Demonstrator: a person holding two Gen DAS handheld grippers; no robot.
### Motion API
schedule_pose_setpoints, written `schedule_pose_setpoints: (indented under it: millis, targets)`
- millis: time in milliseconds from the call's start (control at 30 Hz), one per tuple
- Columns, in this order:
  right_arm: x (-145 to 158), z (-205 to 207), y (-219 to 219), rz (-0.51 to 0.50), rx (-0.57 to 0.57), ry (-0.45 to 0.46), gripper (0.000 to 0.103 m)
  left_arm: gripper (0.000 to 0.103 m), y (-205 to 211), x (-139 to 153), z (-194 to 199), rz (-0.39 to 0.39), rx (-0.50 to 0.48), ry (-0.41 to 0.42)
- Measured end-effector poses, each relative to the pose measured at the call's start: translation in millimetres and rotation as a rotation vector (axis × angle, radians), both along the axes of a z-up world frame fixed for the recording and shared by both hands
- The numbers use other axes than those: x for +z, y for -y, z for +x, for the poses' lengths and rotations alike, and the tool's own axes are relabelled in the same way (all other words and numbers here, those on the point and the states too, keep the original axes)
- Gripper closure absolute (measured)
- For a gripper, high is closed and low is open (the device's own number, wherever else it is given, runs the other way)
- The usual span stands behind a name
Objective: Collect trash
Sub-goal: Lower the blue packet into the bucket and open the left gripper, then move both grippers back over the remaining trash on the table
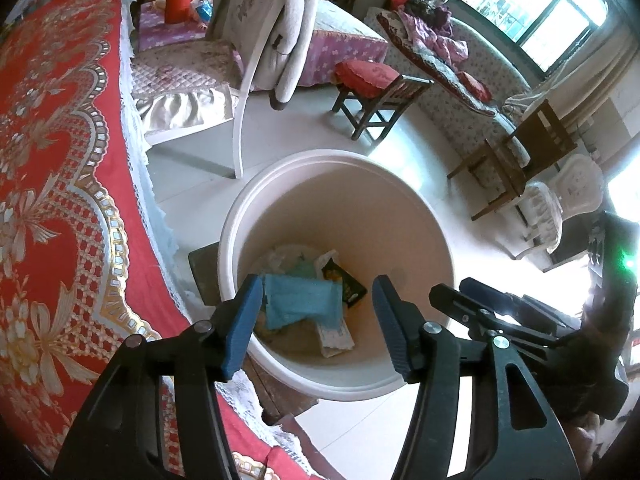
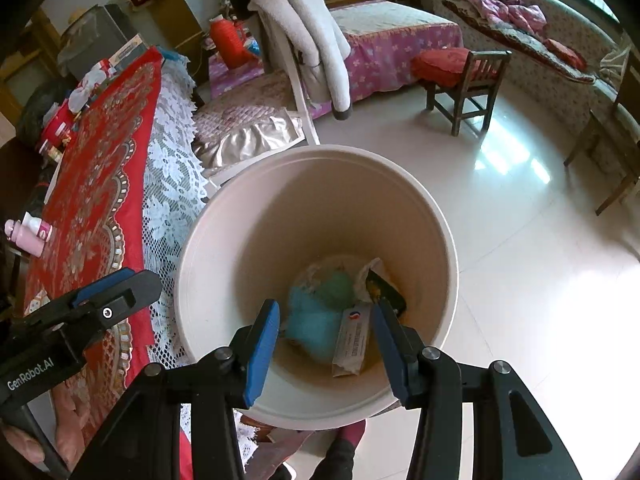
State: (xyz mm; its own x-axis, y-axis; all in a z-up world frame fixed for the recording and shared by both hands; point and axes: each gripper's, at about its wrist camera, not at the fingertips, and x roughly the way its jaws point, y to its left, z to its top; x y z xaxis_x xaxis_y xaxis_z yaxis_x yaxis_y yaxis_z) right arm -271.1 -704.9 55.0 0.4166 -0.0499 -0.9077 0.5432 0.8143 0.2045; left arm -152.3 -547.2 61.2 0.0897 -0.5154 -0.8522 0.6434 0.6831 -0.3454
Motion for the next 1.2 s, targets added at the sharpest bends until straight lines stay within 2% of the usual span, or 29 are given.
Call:
schedule_pose_setpoints:
  millis: [333,533,600,733,1200]
  targets:
    - [1.8,0.8,-7.3,-0.001,0.003,0.003,0.056,0.047,-10.9,11.0,-2.0,0.021,0.018,0.046]
    - [6.8,6.1,-18.6,-0.008,0.025,0.004,0.056,0.047,-31.7,17.5,1.8,0.033,0.050,0.073]
    - [11.0,9.6,-26.1,-0.014,0.038,0.011,0.055,0.047,-42.0,20.6,3.1,0.034,0.064,0.082]
    - [16.8,18.3,-40.1,-0.015,0.060,0.028,0.047,0.047,-65.6,28.3,6.5,0.040,0.098,0.105]
    - [37.3,72.4,-128.3,-0.005,0.230,0.082,0.045,0.047,-172.1,54.6,27.7,0.078,0.265,0.167]
